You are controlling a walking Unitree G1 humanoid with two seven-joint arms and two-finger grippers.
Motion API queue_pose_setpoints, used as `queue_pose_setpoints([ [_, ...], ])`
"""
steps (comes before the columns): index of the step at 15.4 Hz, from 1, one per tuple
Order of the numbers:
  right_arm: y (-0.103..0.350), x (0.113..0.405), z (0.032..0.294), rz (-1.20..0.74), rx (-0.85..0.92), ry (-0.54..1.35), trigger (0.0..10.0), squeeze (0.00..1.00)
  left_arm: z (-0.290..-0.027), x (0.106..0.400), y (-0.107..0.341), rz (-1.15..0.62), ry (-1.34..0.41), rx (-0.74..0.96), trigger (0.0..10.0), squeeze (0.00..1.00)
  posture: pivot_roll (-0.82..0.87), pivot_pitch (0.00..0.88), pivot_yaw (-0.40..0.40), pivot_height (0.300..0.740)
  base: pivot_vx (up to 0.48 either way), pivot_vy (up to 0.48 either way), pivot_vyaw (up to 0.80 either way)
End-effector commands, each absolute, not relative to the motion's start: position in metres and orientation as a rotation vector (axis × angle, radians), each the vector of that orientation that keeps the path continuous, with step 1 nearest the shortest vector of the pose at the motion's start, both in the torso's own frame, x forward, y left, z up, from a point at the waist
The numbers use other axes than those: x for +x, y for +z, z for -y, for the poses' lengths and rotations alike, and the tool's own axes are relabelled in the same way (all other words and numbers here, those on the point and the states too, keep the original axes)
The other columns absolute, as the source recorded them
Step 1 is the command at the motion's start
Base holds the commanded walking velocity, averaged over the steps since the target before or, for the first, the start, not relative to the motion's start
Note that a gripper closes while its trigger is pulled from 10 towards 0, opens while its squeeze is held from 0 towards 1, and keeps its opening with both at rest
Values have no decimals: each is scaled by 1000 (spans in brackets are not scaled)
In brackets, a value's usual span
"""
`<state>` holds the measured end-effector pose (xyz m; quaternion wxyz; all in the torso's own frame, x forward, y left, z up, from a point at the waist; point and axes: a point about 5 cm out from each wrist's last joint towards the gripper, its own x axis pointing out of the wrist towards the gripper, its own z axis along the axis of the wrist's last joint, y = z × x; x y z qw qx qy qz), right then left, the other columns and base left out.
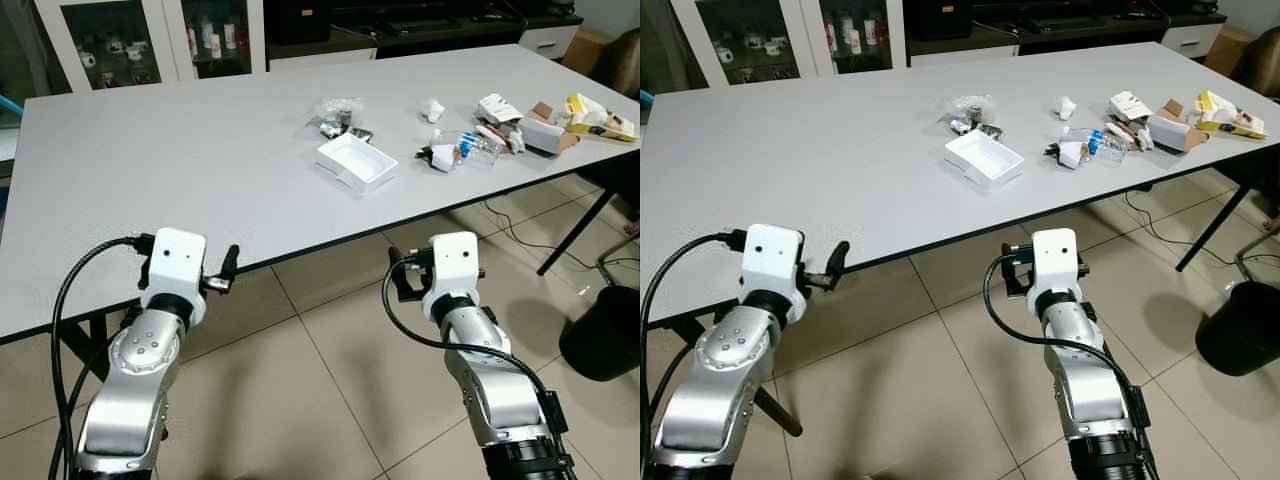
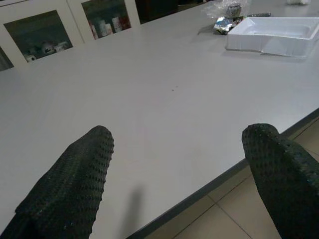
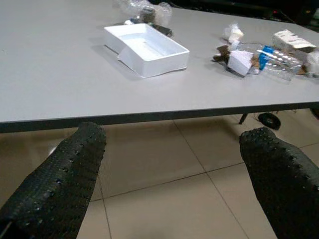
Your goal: Picking trash to rubbish bin
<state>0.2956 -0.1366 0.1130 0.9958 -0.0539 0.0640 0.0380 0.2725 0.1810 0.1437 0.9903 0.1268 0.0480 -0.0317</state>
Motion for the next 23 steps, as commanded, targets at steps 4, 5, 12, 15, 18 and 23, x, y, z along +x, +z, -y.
queue_pose_setpoints([
  [4,119,297,140,-98,-90,66,10000,0,-171,282,153,-51,-84,242,10000,0,3,0,-51,740,0,0,0],
  [5,119,297,138,-100,-95,73,10000,0,-173,282,153,-54,-75,234,10000,0,-11,0,-44,740,0,0,0],
  [12,120,295,131,-86,-130,136,10000,0,-174,286,154,-51,-88,233,10000,0,-19,0,-33,740,264,0,0],
  [15,121,296,126,-81,-128,167,10000,0,-173,286,154,-49,-88,239,10000,0,-3,0,-35,740,341,0,0],
  [18,120,296,122,-81,-129,195,10000,0,-173,283,153,-53,-85,233,10000,0,12,0,-46,740,342,0,640],
  [23,121,293,115,-76,-131,225,10000,0,-173,279,151,-66,-82,209,10000,0,3,0,-45,740,343,0,640],
])
